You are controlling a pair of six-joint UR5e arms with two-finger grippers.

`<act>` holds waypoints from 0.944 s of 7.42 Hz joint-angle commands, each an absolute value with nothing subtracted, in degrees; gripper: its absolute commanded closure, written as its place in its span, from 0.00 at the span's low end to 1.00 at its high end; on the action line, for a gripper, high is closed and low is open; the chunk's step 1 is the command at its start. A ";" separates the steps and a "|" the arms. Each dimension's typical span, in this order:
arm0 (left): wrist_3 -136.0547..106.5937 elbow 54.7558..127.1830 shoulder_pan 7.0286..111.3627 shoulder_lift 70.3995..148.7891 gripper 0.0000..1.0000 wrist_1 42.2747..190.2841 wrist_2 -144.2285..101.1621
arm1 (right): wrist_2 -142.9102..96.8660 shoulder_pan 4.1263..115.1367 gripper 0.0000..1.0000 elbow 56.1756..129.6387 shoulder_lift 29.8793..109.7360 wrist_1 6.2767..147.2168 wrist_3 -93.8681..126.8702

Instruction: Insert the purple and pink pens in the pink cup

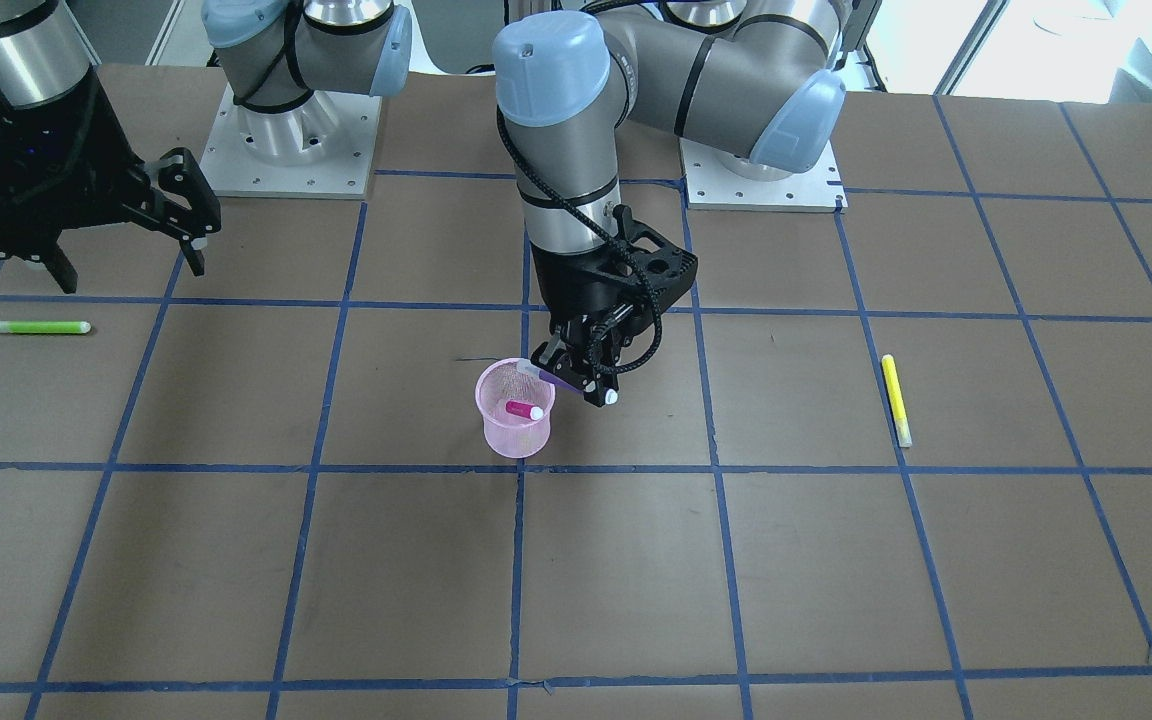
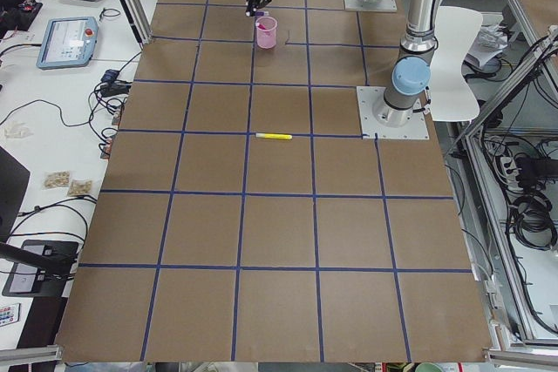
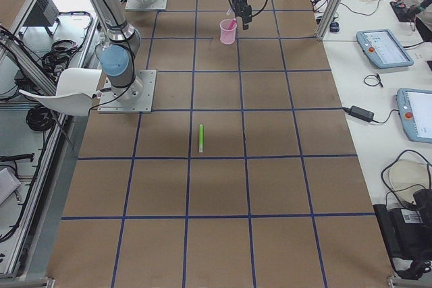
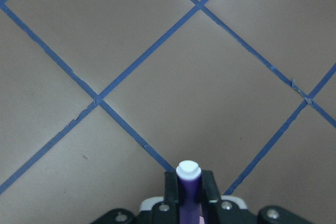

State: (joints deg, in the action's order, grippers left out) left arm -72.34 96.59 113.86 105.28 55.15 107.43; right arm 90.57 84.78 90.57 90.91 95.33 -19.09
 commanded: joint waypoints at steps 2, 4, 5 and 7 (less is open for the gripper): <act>-76.19 96.68 117.23 108.62 1.00 53.09 112.31 | 85.87 87.18 0.00 92.80 91.23 91.14 -7.13; -76.73 97.46 118.99 109.60 1.00 53.09 115.13 | 82.99 87.19 0.00 95.53 92.54 91.49 -4.77; -79.43 98.25 120.48 110.12 1.00 53.00 117.14 | 82.88 87.19 0.00 95.80 92.64 91.58 -4.31; -79.89 98.88 121.81 110.48 1.00 52.91 118.30 | 82.88 87.19 0.00 95.80 92.64 91.67 -4.31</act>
